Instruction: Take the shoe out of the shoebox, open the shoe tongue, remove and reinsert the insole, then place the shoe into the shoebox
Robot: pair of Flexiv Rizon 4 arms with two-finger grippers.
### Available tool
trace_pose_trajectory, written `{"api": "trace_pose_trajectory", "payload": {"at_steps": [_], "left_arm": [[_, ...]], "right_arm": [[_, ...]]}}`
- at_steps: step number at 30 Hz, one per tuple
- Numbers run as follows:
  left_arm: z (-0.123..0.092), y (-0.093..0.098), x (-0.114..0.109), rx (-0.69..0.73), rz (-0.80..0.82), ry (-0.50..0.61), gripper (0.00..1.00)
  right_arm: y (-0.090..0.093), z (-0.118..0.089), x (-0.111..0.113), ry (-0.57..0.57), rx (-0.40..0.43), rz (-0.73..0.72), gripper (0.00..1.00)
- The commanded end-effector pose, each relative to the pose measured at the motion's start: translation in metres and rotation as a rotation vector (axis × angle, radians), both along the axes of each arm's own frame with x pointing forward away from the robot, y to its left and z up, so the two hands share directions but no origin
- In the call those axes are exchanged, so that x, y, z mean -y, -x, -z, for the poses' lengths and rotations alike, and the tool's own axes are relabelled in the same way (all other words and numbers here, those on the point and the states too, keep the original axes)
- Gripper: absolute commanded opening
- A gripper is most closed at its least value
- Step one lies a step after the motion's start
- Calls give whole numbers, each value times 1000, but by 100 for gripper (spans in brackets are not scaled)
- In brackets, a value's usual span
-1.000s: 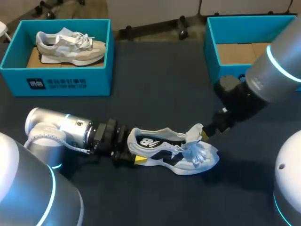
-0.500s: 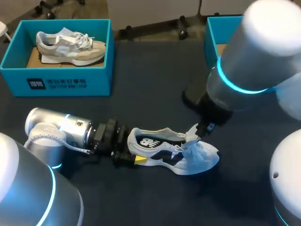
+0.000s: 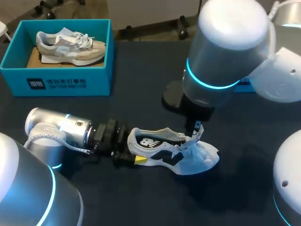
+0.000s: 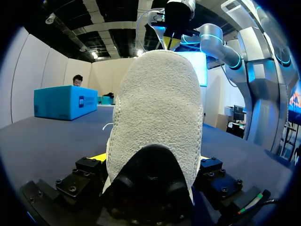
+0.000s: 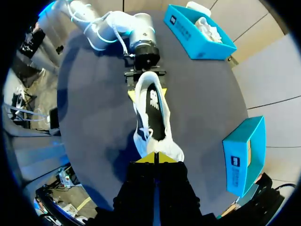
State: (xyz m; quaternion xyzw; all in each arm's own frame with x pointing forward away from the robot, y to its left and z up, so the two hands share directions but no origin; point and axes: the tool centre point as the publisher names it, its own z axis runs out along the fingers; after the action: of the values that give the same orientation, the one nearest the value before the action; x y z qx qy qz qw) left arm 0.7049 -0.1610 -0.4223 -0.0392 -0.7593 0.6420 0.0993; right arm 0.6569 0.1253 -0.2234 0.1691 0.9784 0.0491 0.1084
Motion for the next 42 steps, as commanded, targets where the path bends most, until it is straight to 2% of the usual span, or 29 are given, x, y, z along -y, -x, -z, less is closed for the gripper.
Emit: {"api": "trace_pose_trajectory", "payload": {"at_steps": [1, 15, 18, 22, 28, 32, 42], "left_arm": [[3, 0, 1, 0, 0, 1, 0], [3, 0, 1, 0, 0, 1, 0], [3, 0, 1, 0, 0, 1, 0], [3, 0, 1, 0, 0, 1, 0], [3, 0, 1, 0, 0, 1, 0], [3, 0, 1, 0, 0, 1, 0], [3, 0, 1, 0, 0, 1, 0]], "right_arm": [[-3, 16, -28, 32, -9, -43, 0], [-3, 18, -33, 28, -6, -69, 0], [-11, 39, -53, 22, -9, -103, 0], [-16, 50, -68, 16, -2, -137, 0], [-24, 64, -88, 75, -4, -134, 0], [-31, 78, -96, 41, -11, -169, 0], [-47, 114, -104, 54, -29, -195, 0]]}}
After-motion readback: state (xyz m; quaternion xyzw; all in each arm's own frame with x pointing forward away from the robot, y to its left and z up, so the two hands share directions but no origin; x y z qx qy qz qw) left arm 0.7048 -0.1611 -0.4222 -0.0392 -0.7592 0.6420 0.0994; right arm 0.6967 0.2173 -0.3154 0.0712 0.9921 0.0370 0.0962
